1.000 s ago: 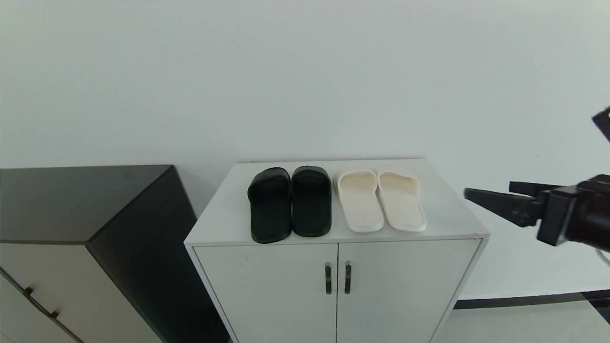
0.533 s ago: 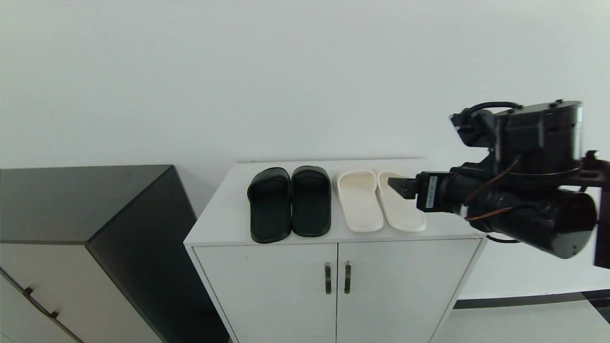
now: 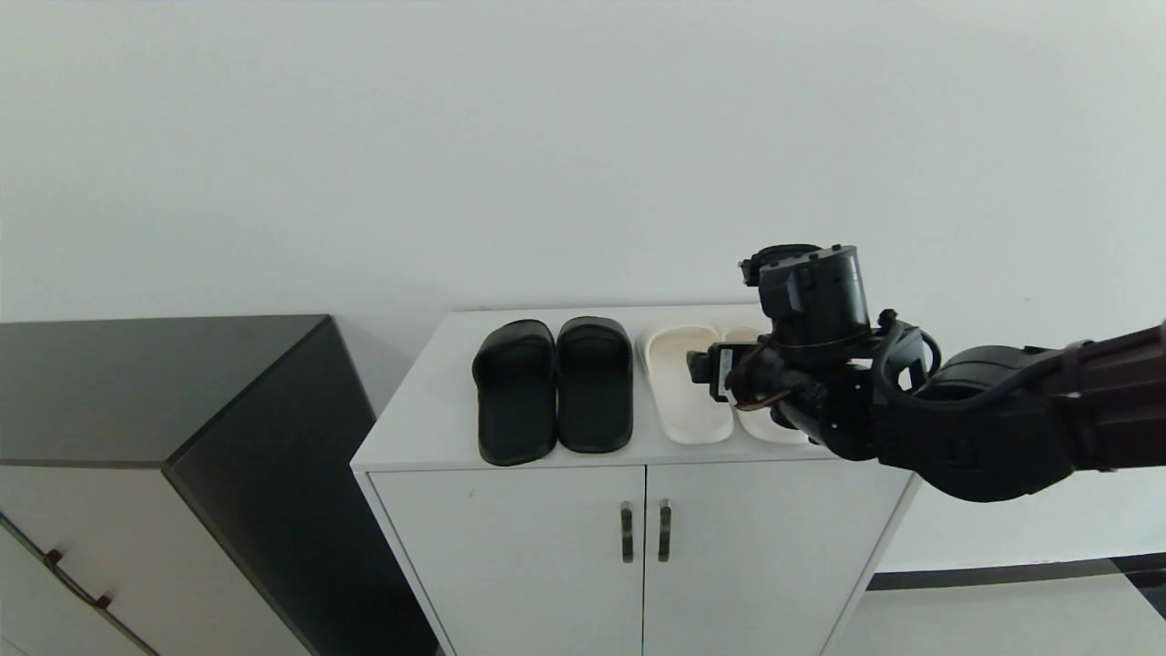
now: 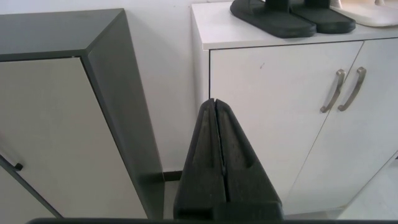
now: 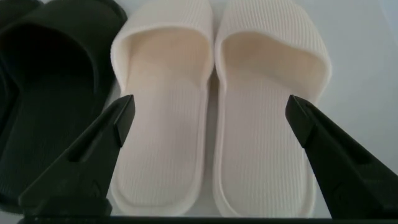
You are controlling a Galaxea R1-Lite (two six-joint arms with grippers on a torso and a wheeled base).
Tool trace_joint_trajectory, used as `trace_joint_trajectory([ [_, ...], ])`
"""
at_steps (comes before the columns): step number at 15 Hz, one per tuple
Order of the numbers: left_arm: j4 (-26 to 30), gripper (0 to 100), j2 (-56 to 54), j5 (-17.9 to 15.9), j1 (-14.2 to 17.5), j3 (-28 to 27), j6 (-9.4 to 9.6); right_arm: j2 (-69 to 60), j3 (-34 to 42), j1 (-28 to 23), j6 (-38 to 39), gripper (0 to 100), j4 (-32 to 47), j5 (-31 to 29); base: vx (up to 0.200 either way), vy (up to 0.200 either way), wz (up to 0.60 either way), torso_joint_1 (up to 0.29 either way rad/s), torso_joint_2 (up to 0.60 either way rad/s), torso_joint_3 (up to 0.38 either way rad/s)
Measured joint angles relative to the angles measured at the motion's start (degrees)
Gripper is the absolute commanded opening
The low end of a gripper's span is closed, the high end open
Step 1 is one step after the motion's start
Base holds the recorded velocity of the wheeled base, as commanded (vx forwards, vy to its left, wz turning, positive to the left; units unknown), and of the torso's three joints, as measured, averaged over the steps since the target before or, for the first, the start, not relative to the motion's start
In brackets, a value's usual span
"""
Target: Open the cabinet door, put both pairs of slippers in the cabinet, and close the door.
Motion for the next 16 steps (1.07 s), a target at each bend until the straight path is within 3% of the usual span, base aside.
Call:
trace_joint_trajectory([
  [4,0.0,0,0.0,0.0,0.0,0.0,0.0,6.42,-1.9,-2.62,-7.16,100,-10.87,0.54,0.0,0.0,0.0,0.0,0.0,0.0],
  [15,-0.02,0,0.0,0.05,0.0,0.0,0.0,13.59,-8.3,-5.88,-7.14,100,-11.23,2.6,0.0,0.0,0.0,0.0,0.0,0.0],
  [16,-0.02,0,0.0,0.05,-0.01,0.0,0.0,13.89,-8.69,-5.88,-7.18,0,-11.2,2.6,0.0,0.0,0.0,0.0,0.0,0.0],
])
